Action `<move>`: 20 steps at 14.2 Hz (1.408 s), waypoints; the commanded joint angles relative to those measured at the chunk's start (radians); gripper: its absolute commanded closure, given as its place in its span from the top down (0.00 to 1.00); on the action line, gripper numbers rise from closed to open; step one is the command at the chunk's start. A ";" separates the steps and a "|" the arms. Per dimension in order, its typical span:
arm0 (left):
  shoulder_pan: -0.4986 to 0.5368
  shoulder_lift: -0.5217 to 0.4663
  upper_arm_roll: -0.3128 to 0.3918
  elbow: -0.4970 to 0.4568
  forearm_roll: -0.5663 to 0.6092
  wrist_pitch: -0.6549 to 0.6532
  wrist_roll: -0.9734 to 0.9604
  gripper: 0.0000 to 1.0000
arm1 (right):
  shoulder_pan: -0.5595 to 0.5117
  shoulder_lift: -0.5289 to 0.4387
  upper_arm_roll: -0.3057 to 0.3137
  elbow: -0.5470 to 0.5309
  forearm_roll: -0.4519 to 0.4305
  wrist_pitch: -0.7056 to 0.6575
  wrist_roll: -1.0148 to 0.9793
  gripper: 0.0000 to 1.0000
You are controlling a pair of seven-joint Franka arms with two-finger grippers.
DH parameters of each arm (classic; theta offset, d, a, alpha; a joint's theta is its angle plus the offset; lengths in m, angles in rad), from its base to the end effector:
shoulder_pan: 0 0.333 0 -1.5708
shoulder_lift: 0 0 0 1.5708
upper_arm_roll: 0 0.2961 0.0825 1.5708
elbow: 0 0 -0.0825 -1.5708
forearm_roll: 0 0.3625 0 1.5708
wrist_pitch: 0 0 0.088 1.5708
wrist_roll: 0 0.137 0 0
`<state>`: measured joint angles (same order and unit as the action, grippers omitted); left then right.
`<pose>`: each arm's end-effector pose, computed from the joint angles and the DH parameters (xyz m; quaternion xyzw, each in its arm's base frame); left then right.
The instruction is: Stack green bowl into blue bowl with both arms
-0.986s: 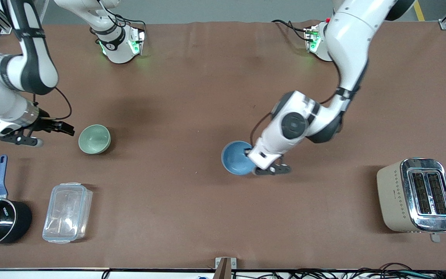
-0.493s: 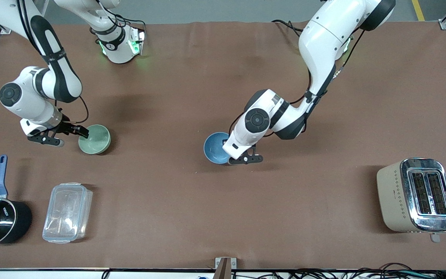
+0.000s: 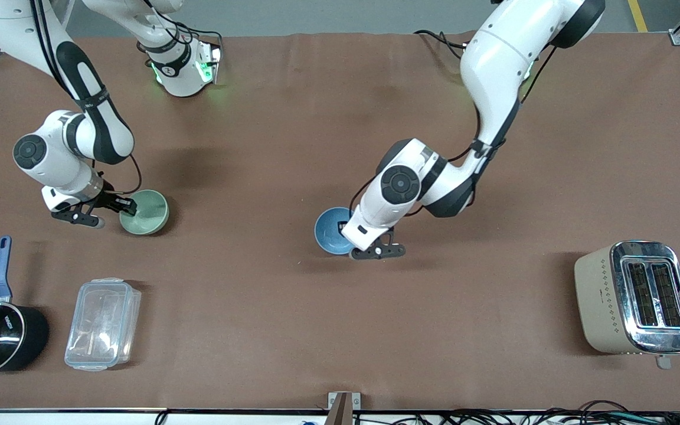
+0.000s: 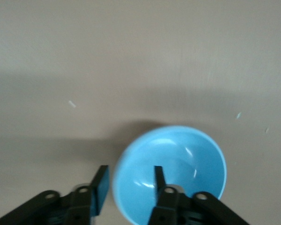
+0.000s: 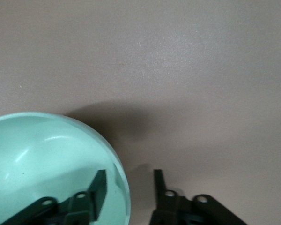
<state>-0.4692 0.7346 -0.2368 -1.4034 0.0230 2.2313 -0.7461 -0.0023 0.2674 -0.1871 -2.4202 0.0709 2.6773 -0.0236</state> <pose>0.5611 -0.4374 0.2548 0.9950 0.0473 -0.0030 0.0878 0.4686 -0.0960 0.1716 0.9938 -0.1112 -0.0030 0.0085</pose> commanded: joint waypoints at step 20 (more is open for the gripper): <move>0.442 -0.707 0.059 -0.037 -0.002 -0.667 0.640 1.00 | 0.316 0.093 0.379 0.656 0.063 -0.498 0.996 0.00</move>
<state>-0.0246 0.1097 -0.2047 -1.3528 0.0368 1.5686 -0.1322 0.2497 0.2669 0.1882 -1.8444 0.1186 2.1352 0.8557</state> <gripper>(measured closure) 0.000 0.947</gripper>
